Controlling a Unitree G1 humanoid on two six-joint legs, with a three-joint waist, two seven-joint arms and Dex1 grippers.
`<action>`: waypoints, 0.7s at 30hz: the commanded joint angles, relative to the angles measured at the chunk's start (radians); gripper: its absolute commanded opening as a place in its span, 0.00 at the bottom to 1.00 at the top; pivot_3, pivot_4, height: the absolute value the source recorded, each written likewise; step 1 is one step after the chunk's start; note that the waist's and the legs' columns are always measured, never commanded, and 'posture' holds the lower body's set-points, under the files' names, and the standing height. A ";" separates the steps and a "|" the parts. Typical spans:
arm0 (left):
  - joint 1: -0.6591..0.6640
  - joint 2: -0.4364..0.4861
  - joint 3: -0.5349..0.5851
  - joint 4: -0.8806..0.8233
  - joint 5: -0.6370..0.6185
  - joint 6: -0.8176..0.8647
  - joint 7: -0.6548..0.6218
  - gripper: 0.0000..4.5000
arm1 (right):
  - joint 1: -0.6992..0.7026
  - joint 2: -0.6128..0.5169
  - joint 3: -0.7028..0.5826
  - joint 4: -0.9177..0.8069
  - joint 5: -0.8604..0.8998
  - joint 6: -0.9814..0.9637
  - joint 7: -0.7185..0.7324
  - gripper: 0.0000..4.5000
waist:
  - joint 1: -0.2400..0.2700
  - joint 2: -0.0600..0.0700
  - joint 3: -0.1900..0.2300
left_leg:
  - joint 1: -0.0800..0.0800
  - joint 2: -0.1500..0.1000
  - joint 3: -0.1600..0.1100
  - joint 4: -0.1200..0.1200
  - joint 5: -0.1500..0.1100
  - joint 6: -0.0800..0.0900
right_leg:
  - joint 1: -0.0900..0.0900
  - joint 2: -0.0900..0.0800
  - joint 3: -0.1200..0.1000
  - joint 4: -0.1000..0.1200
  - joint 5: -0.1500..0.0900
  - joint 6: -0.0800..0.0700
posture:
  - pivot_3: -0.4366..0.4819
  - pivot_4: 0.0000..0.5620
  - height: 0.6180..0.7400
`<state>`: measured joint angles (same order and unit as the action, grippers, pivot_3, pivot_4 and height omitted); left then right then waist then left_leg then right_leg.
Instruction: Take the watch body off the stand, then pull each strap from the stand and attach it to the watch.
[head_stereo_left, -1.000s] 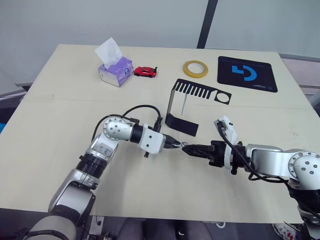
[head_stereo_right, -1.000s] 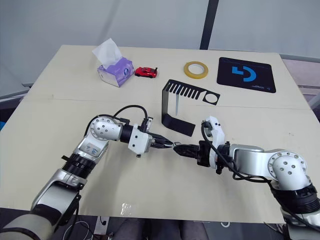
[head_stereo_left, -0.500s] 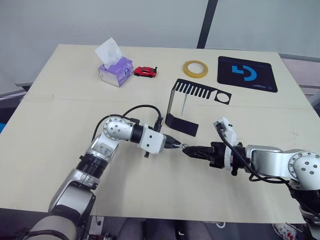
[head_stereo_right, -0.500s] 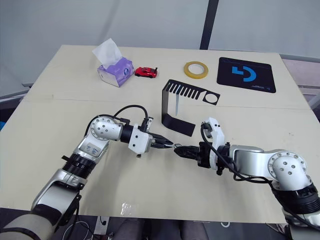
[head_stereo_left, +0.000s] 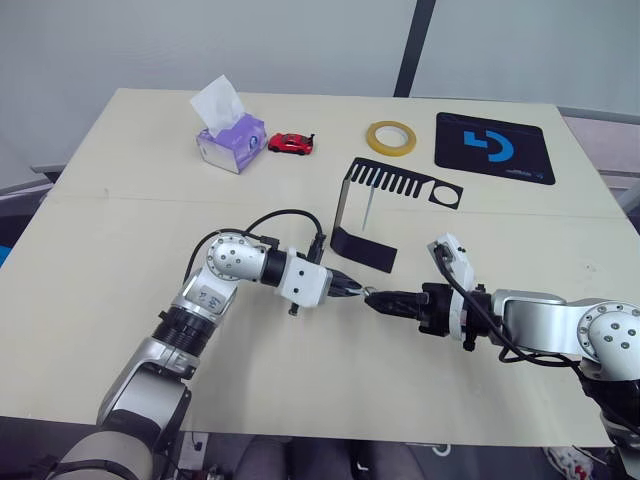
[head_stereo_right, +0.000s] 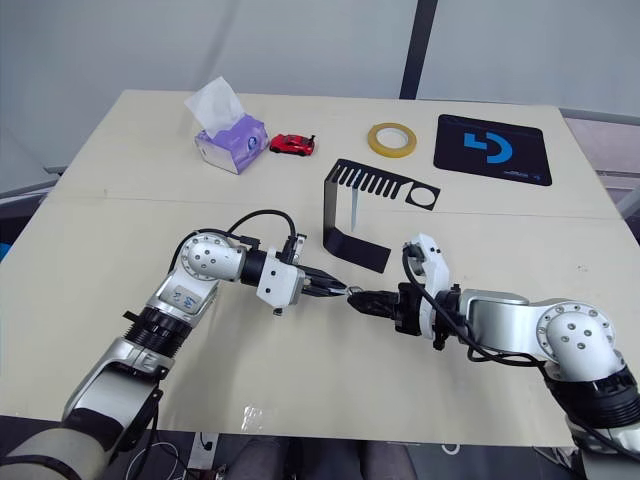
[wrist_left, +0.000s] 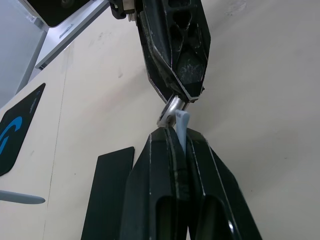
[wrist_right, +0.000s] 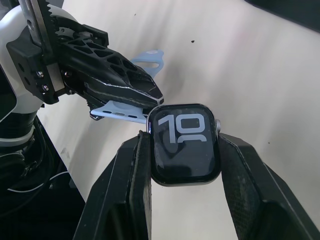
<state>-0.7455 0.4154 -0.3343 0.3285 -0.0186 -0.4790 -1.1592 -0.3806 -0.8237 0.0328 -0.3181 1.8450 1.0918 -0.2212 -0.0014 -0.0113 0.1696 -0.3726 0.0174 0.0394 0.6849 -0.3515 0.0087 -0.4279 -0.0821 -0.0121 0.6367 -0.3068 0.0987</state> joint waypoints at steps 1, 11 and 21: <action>-0.018 0.002 0.014 -0.024 -0.022 0.004 -0.001 0.00 | -0.002 -0.018 -0.008 -0.046 0.030 -0.010 0.014 0.35 | 0.000 0.000 0.000 | 0.000 0.000 0.000 0.000 0.000 0.000 | 0.000 0.000 0.000 0.000 0.000 0.000 | 0.48 0.27 0.98; -0.017 0.003 0.013 -0.027 -0.023 0.007 -0.001 0.00 | 0.005 -0.022 -0.009 -0.050 0.028 -0.011 0.014 0.35 | 0.000 0.000 0.000 | 0.000 0.000 0.000 0.000 0.000 0.000 | 0.000 0.000 0.000 0.000 0.000 0.000 | 0.48 0.27 0.98; -0.024 -0.002 0.012 -0.016 -0.022 0.003 -0.001 0.00 | 0.008 -0.027 -0.010 -0.052 0.031 -0.017 0.013 0.35 | 0.000 0.000 0.000 | 0.000 0.000 0.000 0.000 0.000 0.000 | 0.000 0.000 0.000 0.000 0.000 0.000 | 0.48 0.27 0.98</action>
<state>-0.7494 0.4149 -0.3343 0.3287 -0.0212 -0.4694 -1.1593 -0.3756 -0.8370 0.0328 -0.3344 1.8478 1.0905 -0.2197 -0.0013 -0.0113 0.1696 -0.3726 0.0174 0.0394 0.6849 -0.3515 0.0087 -0.4279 -0.0821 -0.0122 0.6366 -0.3068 0.0987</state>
